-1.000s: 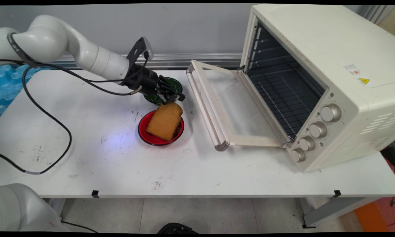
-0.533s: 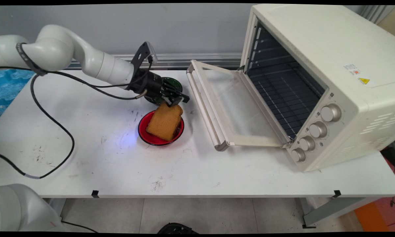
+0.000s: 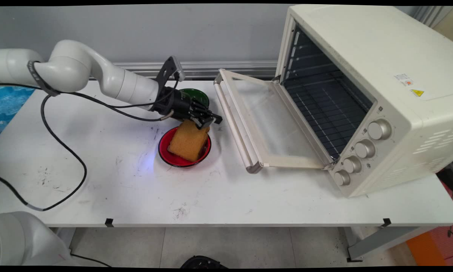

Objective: Close the oven

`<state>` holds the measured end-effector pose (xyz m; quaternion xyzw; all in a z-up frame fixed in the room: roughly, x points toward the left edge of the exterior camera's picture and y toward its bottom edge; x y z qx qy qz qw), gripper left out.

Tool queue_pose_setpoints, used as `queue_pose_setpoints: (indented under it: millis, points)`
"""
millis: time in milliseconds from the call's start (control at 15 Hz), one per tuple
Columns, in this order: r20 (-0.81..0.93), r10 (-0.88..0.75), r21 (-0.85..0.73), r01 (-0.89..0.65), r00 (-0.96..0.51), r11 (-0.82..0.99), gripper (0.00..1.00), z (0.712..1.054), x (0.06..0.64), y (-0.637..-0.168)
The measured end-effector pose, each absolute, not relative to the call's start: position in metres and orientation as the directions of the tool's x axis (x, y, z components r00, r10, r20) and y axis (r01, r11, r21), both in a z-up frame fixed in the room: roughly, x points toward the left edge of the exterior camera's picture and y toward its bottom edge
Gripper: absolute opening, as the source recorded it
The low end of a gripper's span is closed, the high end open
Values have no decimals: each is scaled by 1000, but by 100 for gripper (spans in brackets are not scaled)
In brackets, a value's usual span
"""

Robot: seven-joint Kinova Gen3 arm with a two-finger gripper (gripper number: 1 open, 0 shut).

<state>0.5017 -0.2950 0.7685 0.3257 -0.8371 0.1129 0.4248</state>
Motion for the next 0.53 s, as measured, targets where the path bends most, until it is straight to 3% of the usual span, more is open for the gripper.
queue_pose_setpoints:
  millis: [533]
  points:
    - [799, -436, 92, -632, -414, 769, 0, 763, 492, -299]
